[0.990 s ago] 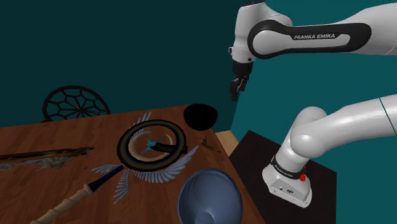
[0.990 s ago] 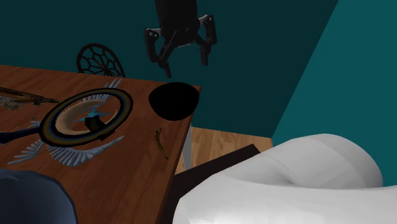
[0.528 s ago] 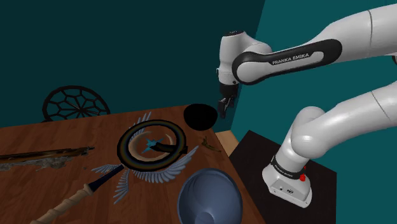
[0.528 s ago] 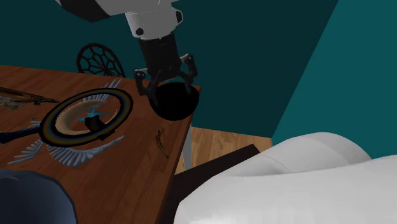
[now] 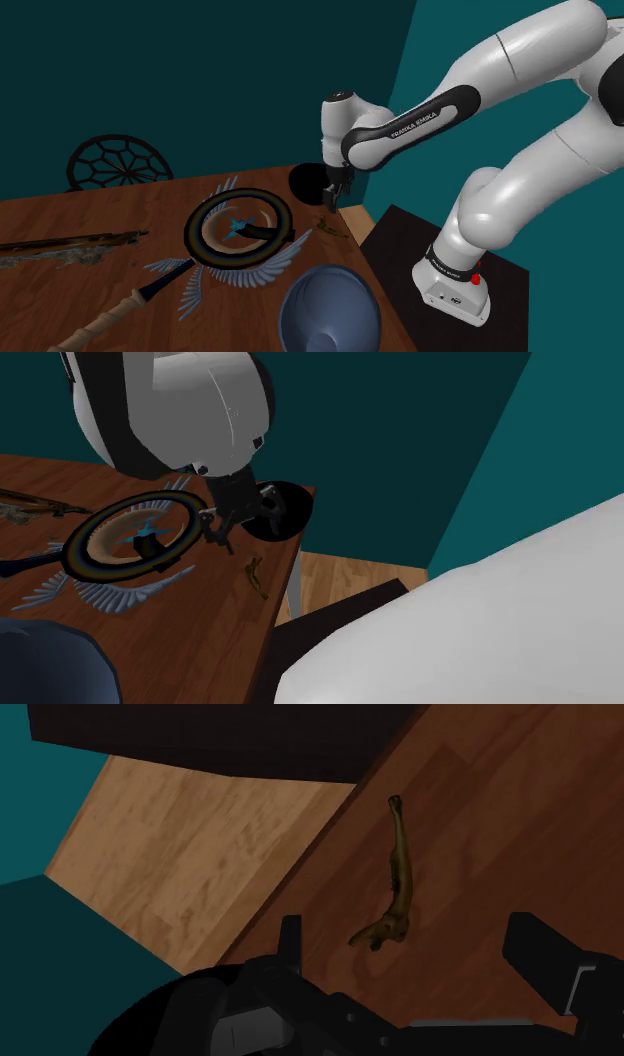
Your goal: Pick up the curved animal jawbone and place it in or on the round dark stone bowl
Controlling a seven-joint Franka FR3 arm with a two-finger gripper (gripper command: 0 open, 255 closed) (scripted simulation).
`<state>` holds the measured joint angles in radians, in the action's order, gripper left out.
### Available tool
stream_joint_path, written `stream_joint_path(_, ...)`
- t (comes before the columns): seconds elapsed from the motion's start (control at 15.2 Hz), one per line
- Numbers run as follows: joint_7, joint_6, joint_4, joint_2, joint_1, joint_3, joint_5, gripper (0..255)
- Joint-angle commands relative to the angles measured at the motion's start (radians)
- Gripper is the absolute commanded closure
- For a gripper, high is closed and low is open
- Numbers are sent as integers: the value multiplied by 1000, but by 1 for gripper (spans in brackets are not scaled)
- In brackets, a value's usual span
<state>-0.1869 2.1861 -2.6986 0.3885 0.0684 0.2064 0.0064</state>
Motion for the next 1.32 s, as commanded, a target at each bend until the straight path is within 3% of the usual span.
stream_joint_path(0.0,-30,76,5,-88,0,21,-7,0)
stream_joint_path(0.26,-104,206,29,-261,0,59,-41,0)
stream_joint_path(0.79,-143,333,-2,-361,-13,58,-94,0)
stream_joint_path(1.25,-143,333,-2,-361,-12,58,-94,0)
